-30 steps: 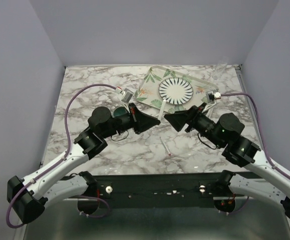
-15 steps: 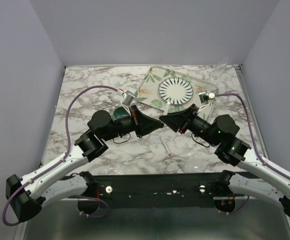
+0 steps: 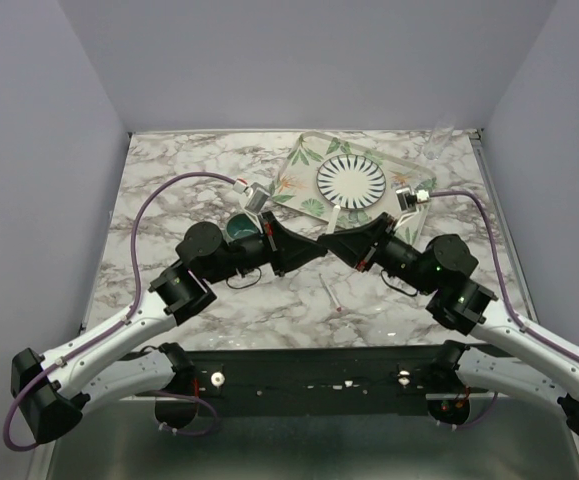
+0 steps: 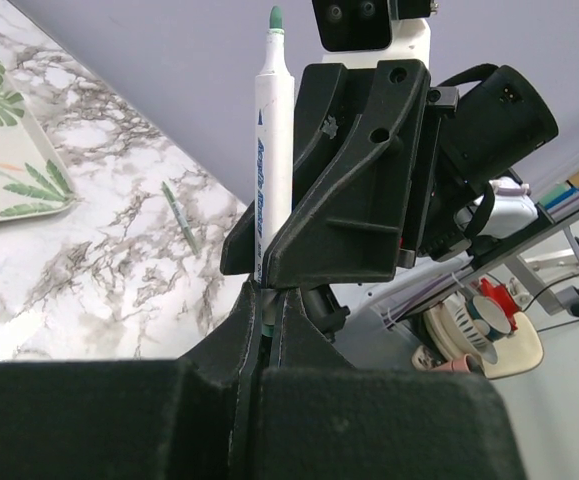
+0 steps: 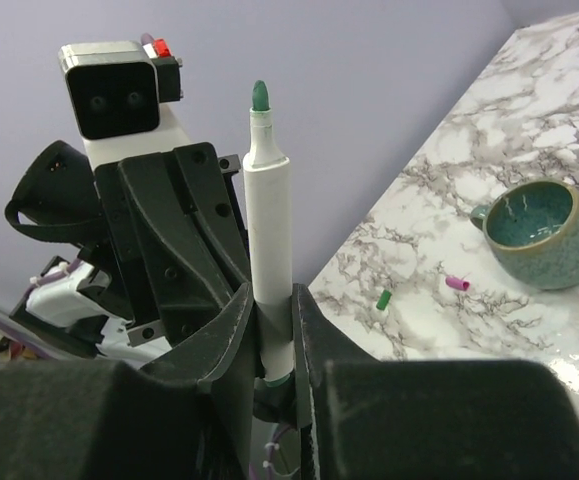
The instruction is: Insert the pens into the pen caps
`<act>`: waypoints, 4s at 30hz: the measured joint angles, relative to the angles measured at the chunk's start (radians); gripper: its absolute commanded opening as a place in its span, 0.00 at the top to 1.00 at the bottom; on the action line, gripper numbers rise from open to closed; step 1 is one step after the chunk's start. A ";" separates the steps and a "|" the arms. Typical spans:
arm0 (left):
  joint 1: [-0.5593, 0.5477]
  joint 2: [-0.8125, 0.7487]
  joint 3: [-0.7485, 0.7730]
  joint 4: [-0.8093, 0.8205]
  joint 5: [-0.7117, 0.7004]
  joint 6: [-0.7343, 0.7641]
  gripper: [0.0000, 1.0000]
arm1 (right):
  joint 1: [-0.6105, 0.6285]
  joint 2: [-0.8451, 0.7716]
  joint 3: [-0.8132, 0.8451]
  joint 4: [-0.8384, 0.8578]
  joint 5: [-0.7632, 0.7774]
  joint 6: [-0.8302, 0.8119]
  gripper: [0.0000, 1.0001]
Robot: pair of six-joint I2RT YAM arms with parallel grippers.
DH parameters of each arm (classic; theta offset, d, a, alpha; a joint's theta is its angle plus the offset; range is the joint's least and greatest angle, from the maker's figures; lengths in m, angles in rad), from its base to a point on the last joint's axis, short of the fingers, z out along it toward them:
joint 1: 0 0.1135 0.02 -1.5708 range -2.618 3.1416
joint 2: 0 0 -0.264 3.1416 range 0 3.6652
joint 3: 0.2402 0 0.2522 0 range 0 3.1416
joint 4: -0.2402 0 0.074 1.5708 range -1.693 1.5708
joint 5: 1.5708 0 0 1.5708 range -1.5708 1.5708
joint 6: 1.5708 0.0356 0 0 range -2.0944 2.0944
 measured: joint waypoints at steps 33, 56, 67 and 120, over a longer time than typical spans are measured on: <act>0.039 -0.257 0.168 -0.961 -1.120 -0.508 0.11 | 0.000 -0.305 -0.013 -0.339 0.175 -0.187 0.99; 0.624 0.402 0.241 -1.449 -1.090 -0.802 0.30 | 0.000 -0.369 -0.112 -0.395 0.173 -0.259 0.99; 0.665 0.431 0.031 -1.211 -0.975 -0.355 0.38 | 0.000 -0.450 -0.109 -0.410 0.173 -0.243 0.99; 0.742 0.372 0.026 -0.937 -0.765 0.126 0.45 | 0.000 -0.620 -0.080 -0.579 0.323 -0.172 0.99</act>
